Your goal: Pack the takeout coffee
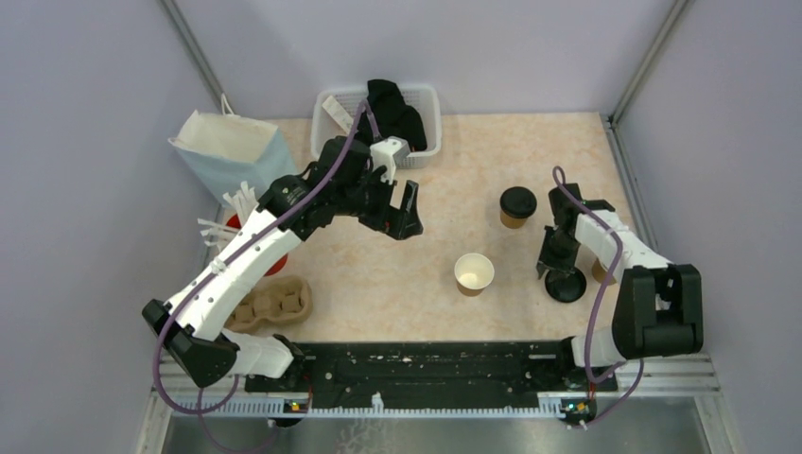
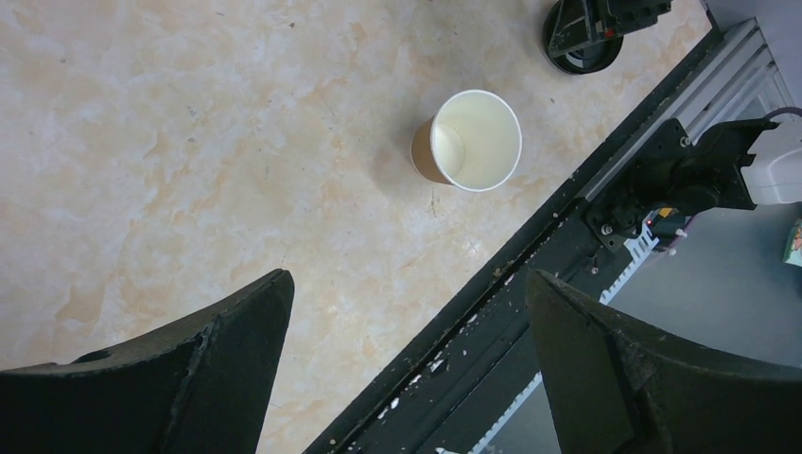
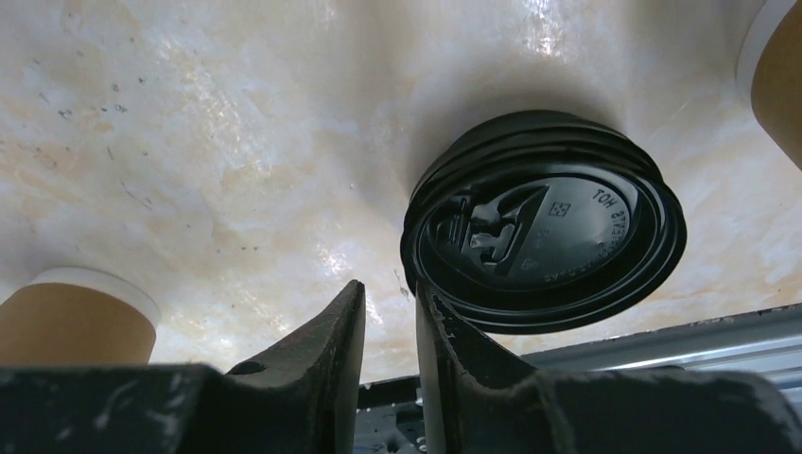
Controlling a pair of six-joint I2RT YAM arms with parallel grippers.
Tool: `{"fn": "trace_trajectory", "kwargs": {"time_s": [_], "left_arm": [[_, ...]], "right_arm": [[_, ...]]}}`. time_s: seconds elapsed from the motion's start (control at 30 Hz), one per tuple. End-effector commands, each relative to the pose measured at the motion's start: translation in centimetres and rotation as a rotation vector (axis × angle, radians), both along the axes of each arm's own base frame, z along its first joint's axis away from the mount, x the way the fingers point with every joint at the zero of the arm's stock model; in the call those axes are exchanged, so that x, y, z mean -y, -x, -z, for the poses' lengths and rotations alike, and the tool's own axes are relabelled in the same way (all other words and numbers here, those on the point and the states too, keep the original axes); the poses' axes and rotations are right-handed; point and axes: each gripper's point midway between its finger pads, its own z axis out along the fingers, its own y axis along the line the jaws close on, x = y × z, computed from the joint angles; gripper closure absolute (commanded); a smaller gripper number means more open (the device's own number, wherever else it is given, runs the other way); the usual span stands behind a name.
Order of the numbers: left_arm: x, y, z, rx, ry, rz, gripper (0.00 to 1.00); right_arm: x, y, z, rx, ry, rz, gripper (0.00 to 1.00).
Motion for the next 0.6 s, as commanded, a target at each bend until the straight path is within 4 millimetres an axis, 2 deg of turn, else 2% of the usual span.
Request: {"fn": "trace_trajectory", "kwargs": {"time_s": [0.0, 0.37, 0.57], "left_arm": [[0.4, -0.5, -1.8, 0.063, 0.033, 0.028, 0.02], [0.6, -0.5, -1.5, 0.063, 0.032, 0.042, 0.02], [0.6, -0.5, -1.5, 0.063, 0.031, 0.041, 0.02]], "right_arm": [[0.7, -1.3, 0.4, 0.031, 0.032, 0.011, 0.75], [1.8, -1.4, 0.8, 0.017, 0.081, 0.022, 0.82], [1.9, -1.5, 0.9, 0.013, 0.082, 0.016, 0.93]]}}
